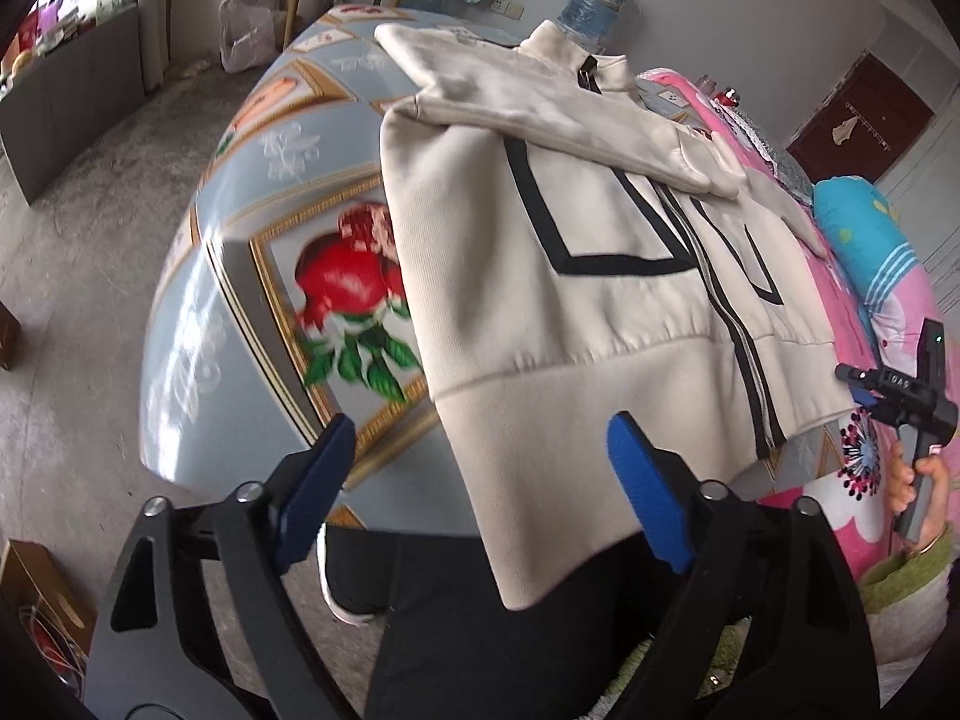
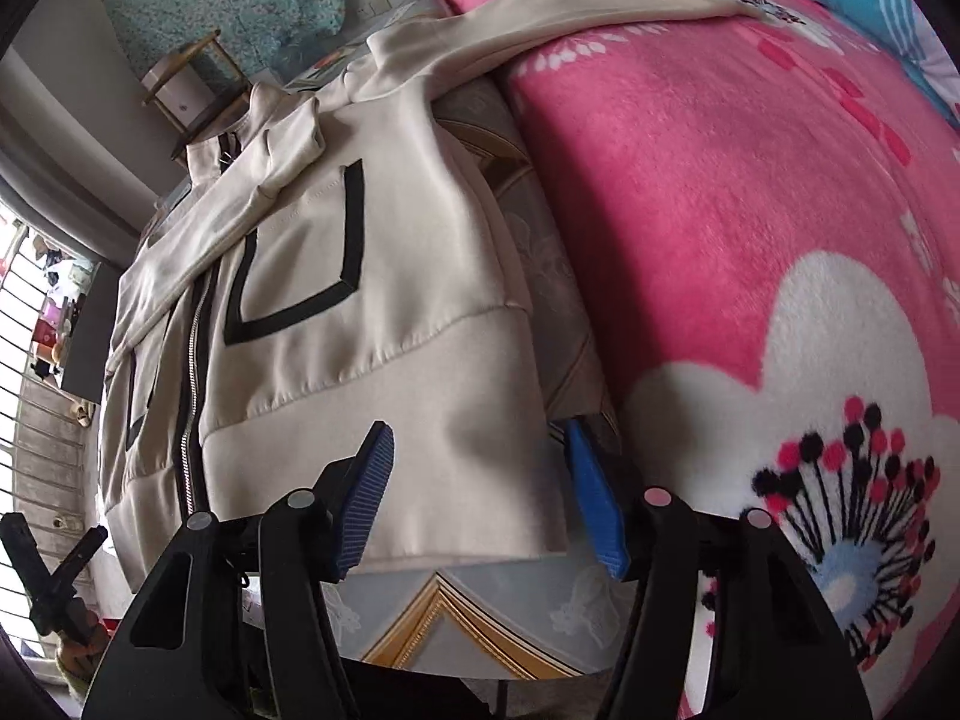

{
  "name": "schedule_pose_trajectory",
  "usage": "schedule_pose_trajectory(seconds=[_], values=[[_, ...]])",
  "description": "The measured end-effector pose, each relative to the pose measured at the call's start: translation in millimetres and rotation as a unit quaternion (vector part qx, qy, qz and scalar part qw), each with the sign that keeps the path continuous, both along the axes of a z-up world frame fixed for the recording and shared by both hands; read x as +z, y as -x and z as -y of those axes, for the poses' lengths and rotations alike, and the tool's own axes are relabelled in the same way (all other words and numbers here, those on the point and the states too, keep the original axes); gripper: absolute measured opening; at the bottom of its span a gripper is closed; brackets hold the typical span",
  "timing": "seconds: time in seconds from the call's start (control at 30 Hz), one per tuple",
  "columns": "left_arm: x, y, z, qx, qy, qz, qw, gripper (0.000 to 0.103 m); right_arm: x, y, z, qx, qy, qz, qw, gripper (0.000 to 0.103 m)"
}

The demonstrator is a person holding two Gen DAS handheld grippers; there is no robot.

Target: Fold large clothes

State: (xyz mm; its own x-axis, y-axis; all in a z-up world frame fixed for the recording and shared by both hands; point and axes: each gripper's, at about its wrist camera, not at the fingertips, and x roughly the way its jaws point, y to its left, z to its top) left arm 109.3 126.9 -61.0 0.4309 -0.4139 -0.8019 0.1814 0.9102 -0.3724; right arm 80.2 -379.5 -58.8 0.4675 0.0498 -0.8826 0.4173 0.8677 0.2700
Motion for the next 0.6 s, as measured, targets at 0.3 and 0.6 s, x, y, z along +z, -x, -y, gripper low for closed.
schedule_pose_trajectory(seconds=[0.3, 0.6], values=[[-6, 10, 6, 0.008, 0.01, -0.02, 0.9997, 0.05, 2, 19, -11, 0.026, 0.025, 0.001, 0.999, 0.035], [-13, 5, 8, 0.045, -0.009, -0.023, 0.9987, 0.034, -6, 13, -12, 0.025, 0.056, 0.01, 0.998, 0.023]])
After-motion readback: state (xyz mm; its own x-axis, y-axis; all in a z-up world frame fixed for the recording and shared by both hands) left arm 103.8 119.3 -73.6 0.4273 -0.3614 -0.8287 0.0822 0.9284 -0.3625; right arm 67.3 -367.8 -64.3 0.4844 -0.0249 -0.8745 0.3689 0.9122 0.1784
